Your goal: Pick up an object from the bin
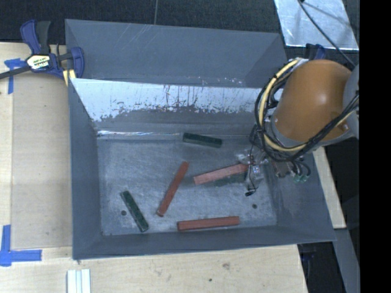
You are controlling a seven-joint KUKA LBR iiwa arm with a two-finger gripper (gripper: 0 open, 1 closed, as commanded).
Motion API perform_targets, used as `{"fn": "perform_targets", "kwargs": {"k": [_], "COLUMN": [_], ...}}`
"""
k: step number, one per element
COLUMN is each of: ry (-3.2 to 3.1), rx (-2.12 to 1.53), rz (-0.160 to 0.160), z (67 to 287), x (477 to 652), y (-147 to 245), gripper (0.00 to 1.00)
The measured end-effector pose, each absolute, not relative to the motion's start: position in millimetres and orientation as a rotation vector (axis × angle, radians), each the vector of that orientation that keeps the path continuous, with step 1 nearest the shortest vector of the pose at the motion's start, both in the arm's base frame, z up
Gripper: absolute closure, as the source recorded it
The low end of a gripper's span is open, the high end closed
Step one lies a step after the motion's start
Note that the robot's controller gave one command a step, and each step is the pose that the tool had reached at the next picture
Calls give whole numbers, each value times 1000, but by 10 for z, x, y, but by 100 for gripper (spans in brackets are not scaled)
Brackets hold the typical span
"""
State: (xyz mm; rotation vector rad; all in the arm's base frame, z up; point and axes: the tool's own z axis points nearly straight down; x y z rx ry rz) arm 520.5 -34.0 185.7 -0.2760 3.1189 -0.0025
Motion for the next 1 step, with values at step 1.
{"fn": "perform_targets", "kwargs": {"k": [1], "ry": [2876], "rx": [-1246], "rz": [-1], "z": [2465], "x": [5169], "y": [382], "gripper": [100]}}
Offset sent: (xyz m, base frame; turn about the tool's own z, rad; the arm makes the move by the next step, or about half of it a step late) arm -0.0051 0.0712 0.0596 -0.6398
